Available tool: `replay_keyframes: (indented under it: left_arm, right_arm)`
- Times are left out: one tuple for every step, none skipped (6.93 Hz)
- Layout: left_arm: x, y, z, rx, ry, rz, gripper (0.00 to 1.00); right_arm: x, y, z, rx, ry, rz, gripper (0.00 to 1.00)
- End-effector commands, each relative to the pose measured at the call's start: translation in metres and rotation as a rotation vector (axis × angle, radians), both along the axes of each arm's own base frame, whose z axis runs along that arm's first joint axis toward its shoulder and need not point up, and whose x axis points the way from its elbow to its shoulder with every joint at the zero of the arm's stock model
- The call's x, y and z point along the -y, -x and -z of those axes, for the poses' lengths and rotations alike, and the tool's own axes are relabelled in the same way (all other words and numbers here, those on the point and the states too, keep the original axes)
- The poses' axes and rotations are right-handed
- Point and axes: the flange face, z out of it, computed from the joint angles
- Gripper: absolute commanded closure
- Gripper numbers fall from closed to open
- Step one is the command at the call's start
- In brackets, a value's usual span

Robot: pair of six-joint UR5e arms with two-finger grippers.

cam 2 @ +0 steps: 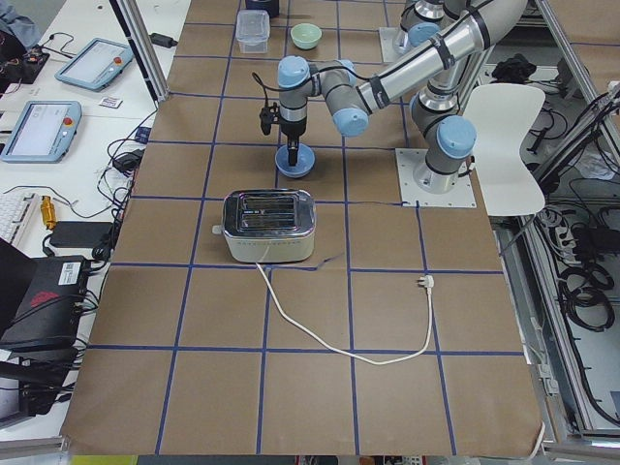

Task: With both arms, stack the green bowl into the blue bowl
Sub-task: 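Lower left gripper onto blue bowl rim while right gripper descends to green bowl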

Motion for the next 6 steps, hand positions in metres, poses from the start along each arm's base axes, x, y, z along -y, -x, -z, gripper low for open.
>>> replay_keyframes:
  left_arm:
    - [-0.002,-0.002,0.04,-0.011,-0.044,-0.002,0.31]
    - [-0.001,-0.004,0.046,-0.023,-0.054,0.007,0.55]
    - [0.0,-0.016,0.052,-0.029,-0.065,0.024,0.62]
    - [0.001,-0.022,0.055,-0.034,-0.067,0.02,0.68]
    - [0.004,-0.021,0.053,-0.051,-0.056,0.039,0.92]
    - [0.008,-0.014,0.048,-0.102,-0.026,0.04,0.93]
  right_arm:
    - [0.034,0.011,0.037,-0.004,-0.023,0.019,0.0]
    - [0.043,0.02,0.052,-0.003,-0.054,0.04,0.0]
    - [0.041,0.039,0.087,0.01,-0.099,0.084,0.01]
    - [0.038,0.044,0.133,0.007,-0.069,0.089,0.0]
    - [0.031,0.045,0.167,0.003,-0.022,0.088,0.0]
    - [0.027,0.044,0.187,0.007,-0.047,0.088,0.0]
